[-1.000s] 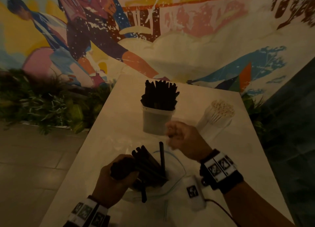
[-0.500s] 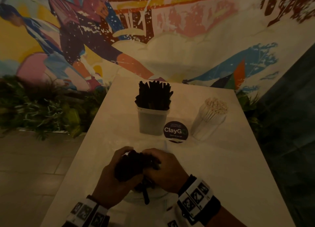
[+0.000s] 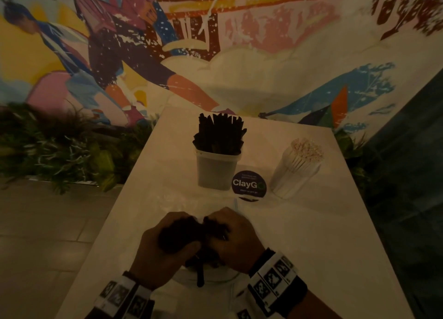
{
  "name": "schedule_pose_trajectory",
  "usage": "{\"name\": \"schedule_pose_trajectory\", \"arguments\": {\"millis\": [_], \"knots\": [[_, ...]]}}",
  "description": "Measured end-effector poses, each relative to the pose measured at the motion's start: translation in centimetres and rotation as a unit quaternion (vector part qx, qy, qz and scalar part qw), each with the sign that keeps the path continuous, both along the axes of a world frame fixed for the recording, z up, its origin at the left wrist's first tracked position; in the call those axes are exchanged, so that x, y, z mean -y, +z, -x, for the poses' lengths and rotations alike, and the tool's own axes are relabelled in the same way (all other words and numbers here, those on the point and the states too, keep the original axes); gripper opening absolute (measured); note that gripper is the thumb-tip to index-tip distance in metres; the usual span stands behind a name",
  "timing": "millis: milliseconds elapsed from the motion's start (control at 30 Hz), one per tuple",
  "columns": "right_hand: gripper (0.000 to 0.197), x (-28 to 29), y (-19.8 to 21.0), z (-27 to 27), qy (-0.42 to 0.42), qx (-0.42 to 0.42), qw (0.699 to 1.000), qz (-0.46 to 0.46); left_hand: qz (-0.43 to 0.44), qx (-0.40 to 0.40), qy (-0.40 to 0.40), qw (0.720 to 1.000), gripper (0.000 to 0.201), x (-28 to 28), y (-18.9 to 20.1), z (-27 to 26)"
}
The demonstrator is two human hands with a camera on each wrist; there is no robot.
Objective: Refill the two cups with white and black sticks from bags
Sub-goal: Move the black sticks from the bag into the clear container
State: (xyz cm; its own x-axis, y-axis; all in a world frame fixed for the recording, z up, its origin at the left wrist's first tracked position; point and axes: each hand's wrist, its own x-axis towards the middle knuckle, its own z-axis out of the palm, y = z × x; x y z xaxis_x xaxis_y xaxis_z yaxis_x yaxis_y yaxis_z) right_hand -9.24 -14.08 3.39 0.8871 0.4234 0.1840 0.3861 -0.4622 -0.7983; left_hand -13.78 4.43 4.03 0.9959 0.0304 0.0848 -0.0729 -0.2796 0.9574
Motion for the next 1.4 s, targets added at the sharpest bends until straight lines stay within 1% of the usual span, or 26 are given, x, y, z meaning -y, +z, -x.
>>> {"name": "schedule_pose_trajectory", "arguments": {"millis": [67, 167, 233, 267, 333, 400, 467, 533, 567, 633, 733, 833, 900, 967, 1067, 1133, 1233, 1300, 1367, 1400], "knots": [[0.016, 0.1, -0.3, -0.2, -0.009, -0.004, 1.000, -0.015, -0.003, 0.000, -0.001, 1.000, 0.051, -0.1, -0.3, 0.0], [0.016, 0.2, 0.1, -0.1, -0.025, -0.050, 0.994, -0.092, -0.016, 0.011, 0.001, 1.000, 0.049, 0.0, -0.2, 0.0], [0.009, 0.3, 0.3, -0.3, -0.055, -0.082, 0.985, -0.143, -0.026, 0.014, 0.000, 1.000, 0.048, 0.0, -0.1, 0.0], [0.009, 0.3, 0.3, -0.4, -0.073, -0.098, 0.976, -0.182, -0.027, 0.015, -0.001, 1.000, 0.048, 0.0, -0.1, 0.0], [0.021, 0.4, 0.3, -0.8, -0.107, -0.121, 0.947, -0.278, -0.027, 0.017, -0.003, 0.999, 0.046, 0.0, 0.0, 0.0], [0.023, 0.7, 0.2, -1.1, -0.135, -0.130, 0.926, -0.328, -0.023, 0.018, -0.001, 1.000, 0.045, 0.1, 0.0, 0.0], [0.028, 0.8, -0.4, -1.3, -0.149, -0.134, 0.929, -0.312, -0.016, 0.017, 0.003, 1.000, 0.045, 0.1, -0.1, 0.0], [0.039, 0.9, -1.4, -1.3, -0.153, -0.152, 0.941, -0.263, -0.010, 0.013, 0.005, 1.000, 0.046, 0.1, -0.2, 0.0], [0.042, 0.9, -1.8, -1.2, -0.154, -0.165, 0.943, -0.244, -0.008, 0.012, 0.005, 1.000, 0.046, 0.2, -0.2, 0.0], [0.038, 0.9, -1.8, -1.2, -0.152, -0.162, 0.949, -0.223, -0.006, 0.008, 0.006, 1.000, 0.046, 0.2, -0.3, 0.0], [0.025, 1.0, -0.6, -1.5, -0.151, -0.103, 0.949, -0.256, -0.002, -0.001, 0.014, 1.000, 0.046, 0.0, -0.6, 0.2], [0.025, 1.3, -0.1, -2.0, -0.152, -0.080, 0.947, -0.270, -0.003, -0.006, 0.019, 1.000, 0.048, 0.0, -0.6, 0.3], [0.031, 1.3, -0.9, -1.9, -0.166, -0.091, 0.954, -0.231, 0.002, -0.004, 0.020, 1.000, 0.046, 0.1, -0.5, 0.3], [0.035, 1.5, -2.2, -1.6, -0.183, -0.099, 0.963, -0.169, 0.003, -0.001, 0.018, 1.000, 0.047, 0.1, -0.6, 0.3], [0.038, 1.6, -3.0, -1.2, -0.192, -0.124, 0.964, -0.136, 0.000, -0.009, 0.017, 1.000, 0.051, 0.1, -0.8, 0.3], [0.043, 1.5, -3.1, -1.3, -0.198, -0.130, 0.962, -0.138, -0.004, -0.013, 0.019, 1.000, 0.052, 0.1, -0.8, 0.2], [0.043, 1.4, -3.2, -1.6, -0.192, -0.127, 0.966, -0.116, 0.007, -0.012, 0.018, 1.000, 0.046, 0.0, -0.8, 0.2], [0.045, 1.4, -2.9, -1.7, -0.190, -0.124, 0.967, -0.119, 0.017, -0.014, 0.020, 1.000, 0.046, -0.1, -0.7, 0.2], [0.043, 1.3, -1.7, -1.8, -0.185, -0.122, 0.962, -0.161, 0.018, -0.015, 0.021, 1.000, 0.046, -0.1, -0.8, 0.3], [0.042, 1.3, -0.9, -1.9, -0.179, -0.129, 0.954, -0.202, 0.019, -0.016, 0.023, 0.999, 0.046, -0.2, -0.9, 0.3]]}}
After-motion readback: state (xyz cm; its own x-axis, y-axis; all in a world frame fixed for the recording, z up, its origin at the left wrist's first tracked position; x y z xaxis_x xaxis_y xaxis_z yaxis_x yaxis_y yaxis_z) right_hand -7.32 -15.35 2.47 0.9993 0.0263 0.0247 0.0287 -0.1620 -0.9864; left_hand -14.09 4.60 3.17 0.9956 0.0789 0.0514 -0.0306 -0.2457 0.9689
